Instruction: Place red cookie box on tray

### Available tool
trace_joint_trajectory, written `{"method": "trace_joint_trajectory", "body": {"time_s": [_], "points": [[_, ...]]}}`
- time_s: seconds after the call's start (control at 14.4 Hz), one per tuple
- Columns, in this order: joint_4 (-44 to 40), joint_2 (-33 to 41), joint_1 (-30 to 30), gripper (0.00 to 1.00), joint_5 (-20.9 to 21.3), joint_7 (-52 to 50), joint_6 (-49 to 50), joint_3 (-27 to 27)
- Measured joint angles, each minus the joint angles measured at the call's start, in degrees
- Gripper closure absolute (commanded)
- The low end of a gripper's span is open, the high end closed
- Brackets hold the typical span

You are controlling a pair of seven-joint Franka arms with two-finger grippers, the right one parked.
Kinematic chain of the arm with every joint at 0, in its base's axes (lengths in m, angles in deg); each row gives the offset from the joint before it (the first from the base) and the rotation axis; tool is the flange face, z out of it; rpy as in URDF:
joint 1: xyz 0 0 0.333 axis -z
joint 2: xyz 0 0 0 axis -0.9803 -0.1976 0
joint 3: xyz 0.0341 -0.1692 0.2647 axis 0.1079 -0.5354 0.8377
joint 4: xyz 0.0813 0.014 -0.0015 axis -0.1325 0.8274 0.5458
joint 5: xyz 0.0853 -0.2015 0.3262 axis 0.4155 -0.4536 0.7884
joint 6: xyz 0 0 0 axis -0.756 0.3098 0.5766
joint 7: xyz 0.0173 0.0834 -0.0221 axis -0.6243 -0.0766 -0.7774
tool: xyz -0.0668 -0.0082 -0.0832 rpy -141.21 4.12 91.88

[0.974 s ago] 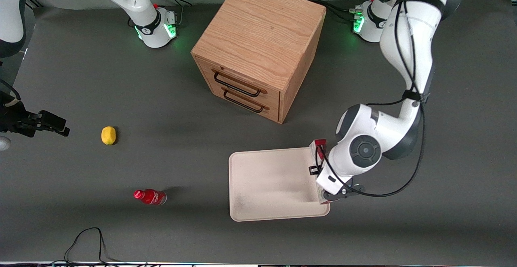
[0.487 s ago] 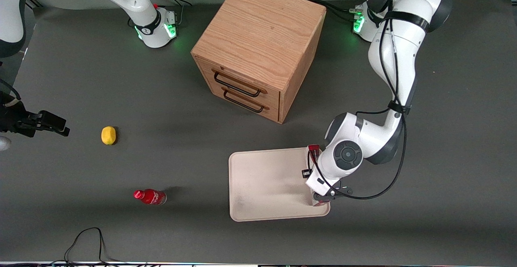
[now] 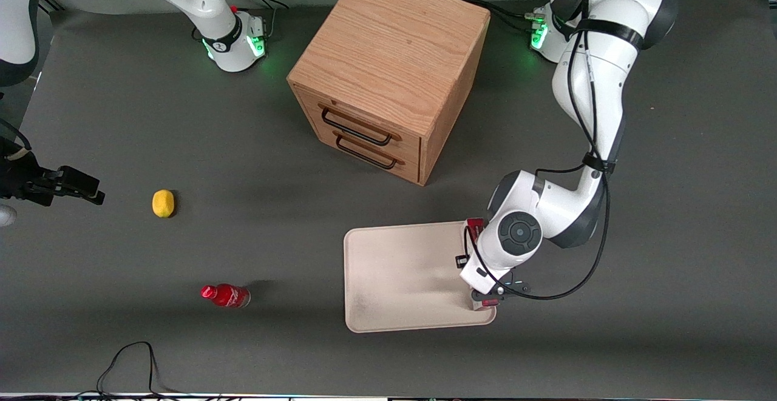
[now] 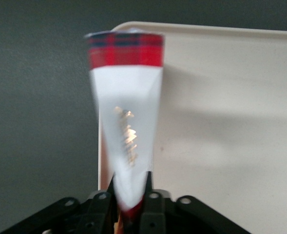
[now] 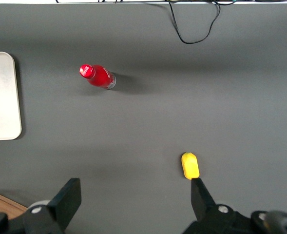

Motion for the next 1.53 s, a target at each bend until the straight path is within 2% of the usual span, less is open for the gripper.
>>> {"method": "trace_joint_trajectory", "body": {"time_s": [0.35,0.63,0.77,0.9,1.18,1.53], "points": [[-0.22,0.66,-0.07,0.00,0.92,0.05,-0.63,0.06],[2.10,6.98,-2.62,0.00,-0.17,3.49,-0.22,0.37],[5.66,13.08,-5.99,0.00,-3.57,9.15,1.77,0.42],[8.18,19.82,-9.88,0.00,-7.08,14.19,8.62,0.42],[10.91,33.89,-16.06,0.00,-7.72,20.08,25.21,0.46],[23.98,52.13,-24.36,0.00,-7.76,30.94,28.58,0.59]]}}
